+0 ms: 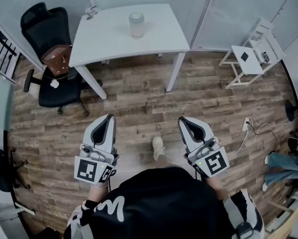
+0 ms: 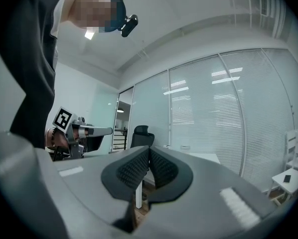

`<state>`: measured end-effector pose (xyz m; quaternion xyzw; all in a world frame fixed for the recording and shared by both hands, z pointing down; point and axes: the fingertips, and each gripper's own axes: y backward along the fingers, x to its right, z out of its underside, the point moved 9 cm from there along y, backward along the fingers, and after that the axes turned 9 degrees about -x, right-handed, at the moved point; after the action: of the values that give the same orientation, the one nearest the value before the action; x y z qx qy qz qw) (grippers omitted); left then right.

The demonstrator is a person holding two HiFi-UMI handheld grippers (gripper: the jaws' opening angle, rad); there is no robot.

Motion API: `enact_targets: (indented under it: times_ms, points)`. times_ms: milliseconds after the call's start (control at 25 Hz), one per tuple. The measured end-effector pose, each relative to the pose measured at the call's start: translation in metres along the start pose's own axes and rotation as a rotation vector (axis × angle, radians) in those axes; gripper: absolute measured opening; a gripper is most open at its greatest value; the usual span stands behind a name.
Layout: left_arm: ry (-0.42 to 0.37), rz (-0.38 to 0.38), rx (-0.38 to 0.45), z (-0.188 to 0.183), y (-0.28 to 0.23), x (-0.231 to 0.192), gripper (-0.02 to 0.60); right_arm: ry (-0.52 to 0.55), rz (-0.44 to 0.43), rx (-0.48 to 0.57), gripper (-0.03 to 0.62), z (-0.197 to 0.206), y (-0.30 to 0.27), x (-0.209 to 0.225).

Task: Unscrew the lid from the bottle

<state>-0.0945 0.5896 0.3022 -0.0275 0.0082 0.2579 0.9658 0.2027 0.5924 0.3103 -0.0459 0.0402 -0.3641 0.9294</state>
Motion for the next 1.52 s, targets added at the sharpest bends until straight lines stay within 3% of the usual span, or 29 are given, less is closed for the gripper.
enact_targets:
  times_ms: [960,1320,1520]
  points:
    - [0.009,-0.087,-0.008,-0.012,-0.149,-0.033,0.002,-0.004,-0.104,-0.011,0.002,-0.004,-0.101,0.15]
    - [0.005,-0.101,-0.032,-0.004,-0.166,-0.046,0.002,-0.01,-0.159,0.007,0.002,-0.005,-0.132,0.161]
    - [-0.002,-0.098,-0.032,-0.007,-0.179,-0.053,0.003,-0.023,-0.143,0.018,0.002,-0.01,-0.139,0.165]
